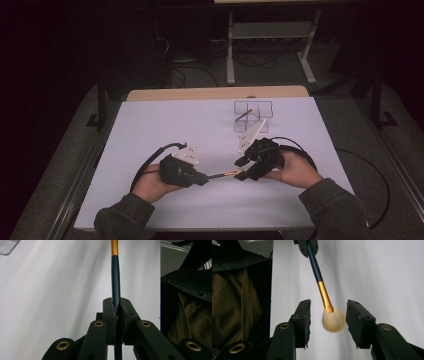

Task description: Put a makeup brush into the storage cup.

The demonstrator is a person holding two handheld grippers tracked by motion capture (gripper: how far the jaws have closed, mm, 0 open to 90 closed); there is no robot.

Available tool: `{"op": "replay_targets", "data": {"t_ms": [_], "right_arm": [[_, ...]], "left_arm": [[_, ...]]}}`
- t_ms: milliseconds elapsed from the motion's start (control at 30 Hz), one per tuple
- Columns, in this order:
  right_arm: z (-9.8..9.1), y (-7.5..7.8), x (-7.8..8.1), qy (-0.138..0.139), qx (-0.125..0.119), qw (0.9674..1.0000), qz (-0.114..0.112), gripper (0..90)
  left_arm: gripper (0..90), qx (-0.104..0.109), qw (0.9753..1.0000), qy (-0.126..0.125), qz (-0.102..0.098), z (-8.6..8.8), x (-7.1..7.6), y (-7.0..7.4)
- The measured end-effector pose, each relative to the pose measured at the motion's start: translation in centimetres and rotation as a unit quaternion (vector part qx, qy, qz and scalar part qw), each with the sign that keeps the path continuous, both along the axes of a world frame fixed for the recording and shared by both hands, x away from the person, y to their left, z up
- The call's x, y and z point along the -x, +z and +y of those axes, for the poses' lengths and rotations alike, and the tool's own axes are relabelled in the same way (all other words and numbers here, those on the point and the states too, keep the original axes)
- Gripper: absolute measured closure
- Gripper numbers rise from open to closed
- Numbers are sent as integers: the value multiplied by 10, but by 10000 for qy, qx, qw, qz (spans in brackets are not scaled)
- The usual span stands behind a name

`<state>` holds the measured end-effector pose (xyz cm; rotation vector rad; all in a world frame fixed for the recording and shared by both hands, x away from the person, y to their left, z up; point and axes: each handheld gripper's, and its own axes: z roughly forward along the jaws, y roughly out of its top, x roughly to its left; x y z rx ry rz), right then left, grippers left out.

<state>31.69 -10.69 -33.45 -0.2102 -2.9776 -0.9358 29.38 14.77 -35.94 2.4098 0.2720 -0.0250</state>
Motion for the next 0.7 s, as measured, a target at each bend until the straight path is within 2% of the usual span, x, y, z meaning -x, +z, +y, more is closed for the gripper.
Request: {"op": "replay_targets", "data": {"t_ms": [400,700], "right_arm": [[-18,-7,-2,-406,-195,9990,79,480],[-23,-13,-3,-540,-232,9981,203,482]], "left_arm": [[840,60,9999,143,-51,8,-1,0],[841,147,9994,316,-42,13,-3,0]]}}
